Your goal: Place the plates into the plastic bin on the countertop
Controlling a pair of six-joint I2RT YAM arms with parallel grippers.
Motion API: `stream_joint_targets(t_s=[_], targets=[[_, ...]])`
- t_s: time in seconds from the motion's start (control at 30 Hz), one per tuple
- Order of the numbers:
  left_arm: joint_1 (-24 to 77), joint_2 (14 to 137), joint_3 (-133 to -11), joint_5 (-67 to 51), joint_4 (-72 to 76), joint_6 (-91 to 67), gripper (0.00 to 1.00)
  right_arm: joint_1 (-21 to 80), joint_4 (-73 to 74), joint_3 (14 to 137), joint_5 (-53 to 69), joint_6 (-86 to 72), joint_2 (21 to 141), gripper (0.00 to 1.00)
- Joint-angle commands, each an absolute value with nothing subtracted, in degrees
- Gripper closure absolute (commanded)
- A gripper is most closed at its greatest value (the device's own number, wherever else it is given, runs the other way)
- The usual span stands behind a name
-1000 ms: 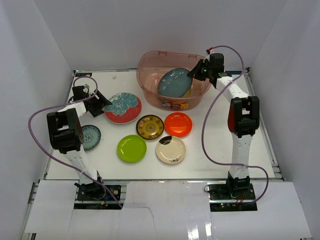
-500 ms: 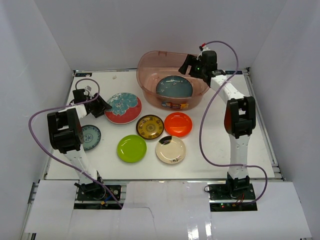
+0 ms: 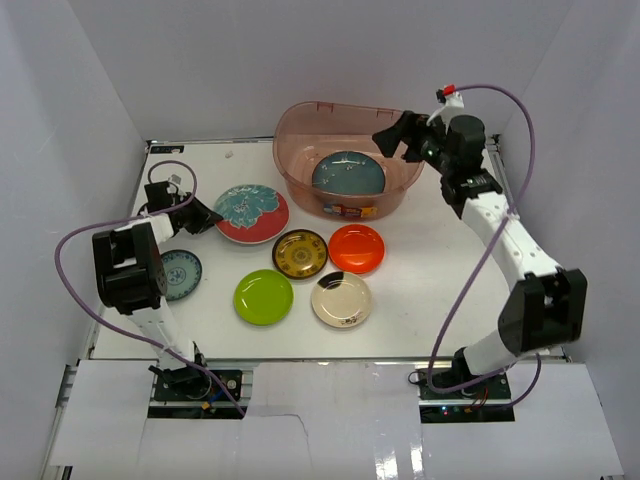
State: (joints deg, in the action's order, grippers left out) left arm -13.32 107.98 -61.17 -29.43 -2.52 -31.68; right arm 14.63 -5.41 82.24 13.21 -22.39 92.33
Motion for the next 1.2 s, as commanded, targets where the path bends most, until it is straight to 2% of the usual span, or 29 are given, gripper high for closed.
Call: stream_joint_targets(t_s=[0.0, 0.1, 0.13, 0.17, 0.27, 0.37, 0.53, 0.63, 0.77, 0.87, 1.17], targets=[[-13.6, 96.8, -59.8, -28.3, -3.4, -35.1, 1.00, 14.7, -14.1, 69.6, 17.6, -26.2, 80.7, 0.02], [-13.8, 90.5, -59.5, -28.6, -3.8, -37.8, 1.00, 14.6, -18.2, 54.6, 16.8, -28.6, 70.1, 0.35], [-13.7, 86.1, -59.4, -28.7, -3.9, -38.4, 1.00, 14.6, -18.4, 51.5, 16.1, -29.3, 67.8, 0.78], [-13.8, 84.0, -59.4, -28.7, -4.0, -39.7, 1.00, 14.6, -18.2, 45.1, 15.3, -30.3, 65.2, 0.92], [-13.7, 76.2, -59.5, -29.0, -3.8, -41.6, 1.00, 14.9, -21.0, 34.8, 15.2, -33.7, 55.7, 0.92], [-13.1, 71.1, -60.6, -29.6, -3.4, -45.2, 1.00, 14.9, -17.3, 27.5, 14.2, -32.2, 48.1, 0.92], [-8.9, 68.6, -64.4, -28.4, -2.5, -48.3, 1.00, 15.0, -13.0, 23.7, 12.6, -28.8, 44.2, 0.92], [-2.4, 70.3, -69.2, -24.9, -2.2, -48.2, 1.00, 15.1, -13.0, 21.8, 12.4, -28.2, 43.9, 0.89], [9.2, 78.8, -77.9, -21.5, -2.0, -46.9, 1.00, 15.0, -13.3, 20.2, 13.7, -28.0, 45.1, 0.87], [14.0, 87.4, -85.1, -18.8, -2.1, -45.5, 1.00, 15.0, -13.2, 18.8, 14.5, -27.7, 44.8, 0.87], [19.7, 112.3, -108.2, -17.7, -3.6, -44.7, 1.00, 15.2, -10.7, 17.7, 15.0, -25.0, 43.9, 0.85]])
